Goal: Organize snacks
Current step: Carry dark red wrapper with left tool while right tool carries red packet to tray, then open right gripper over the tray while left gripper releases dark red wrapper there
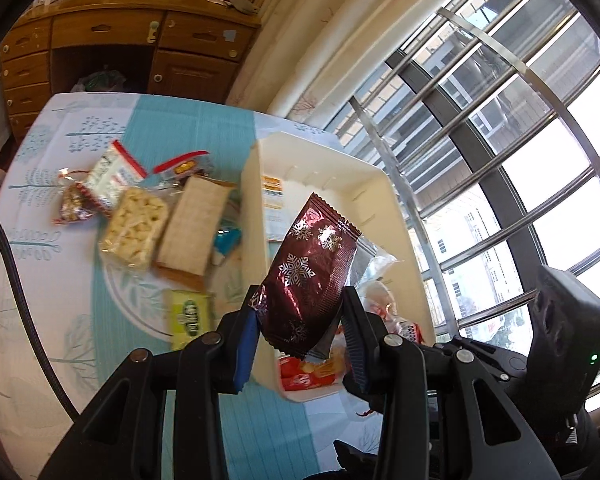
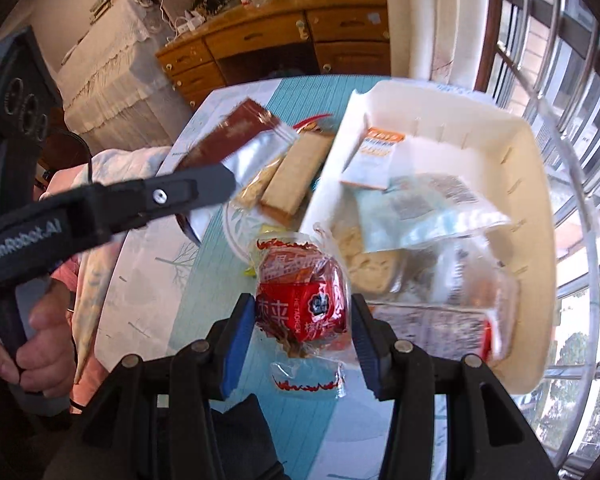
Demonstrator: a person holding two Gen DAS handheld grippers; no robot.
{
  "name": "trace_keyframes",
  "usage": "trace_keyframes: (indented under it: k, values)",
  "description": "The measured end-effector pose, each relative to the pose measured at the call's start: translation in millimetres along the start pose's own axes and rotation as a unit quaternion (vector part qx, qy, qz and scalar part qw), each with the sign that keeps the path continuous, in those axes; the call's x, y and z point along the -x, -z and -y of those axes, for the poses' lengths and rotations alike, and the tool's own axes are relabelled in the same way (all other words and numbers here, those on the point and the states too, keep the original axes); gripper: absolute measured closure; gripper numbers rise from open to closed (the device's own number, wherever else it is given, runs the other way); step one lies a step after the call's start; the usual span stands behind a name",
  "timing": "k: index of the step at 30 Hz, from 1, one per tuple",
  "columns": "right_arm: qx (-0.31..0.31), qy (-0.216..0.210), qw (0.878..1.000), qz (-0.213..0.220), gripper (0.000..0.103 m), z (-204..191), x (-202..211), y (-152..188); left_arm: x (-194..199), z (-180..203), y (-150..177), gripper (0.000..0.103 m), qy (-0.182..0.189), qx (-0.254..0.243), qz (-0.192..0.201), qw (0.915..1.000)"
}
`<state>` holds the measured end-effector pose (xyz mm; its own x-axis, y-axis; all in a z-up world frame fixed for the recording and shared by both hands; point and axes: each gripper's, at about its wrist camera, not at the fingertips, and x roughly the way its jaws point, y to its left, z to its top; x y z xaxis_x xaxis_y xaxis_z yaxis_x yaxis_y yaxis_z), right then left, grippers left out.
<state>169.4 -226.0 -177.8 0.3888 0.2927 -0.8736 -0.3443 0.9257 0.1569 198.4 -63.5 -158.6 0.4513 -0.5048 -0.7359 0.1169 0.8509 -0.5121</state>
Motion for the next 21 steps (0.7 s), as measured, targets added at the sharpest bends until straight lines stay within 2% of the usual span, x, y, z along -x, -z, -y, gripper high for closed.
trace_keyframes:
  k: [9, 21]
  values:
    - [0.01, 0.041, 0.997, 0.069, 0.055, 38, 26, 1, -37, 28, -3, 0.065, 0.014, 0.0, -0.01, 0.9999]
    - [-0.062, 0.099, 0.987, 0.11, 0.054, 93, 37, -13, -58, 45, -6, 0.065, 0.017, -0.014, -0.024, 0.9995]
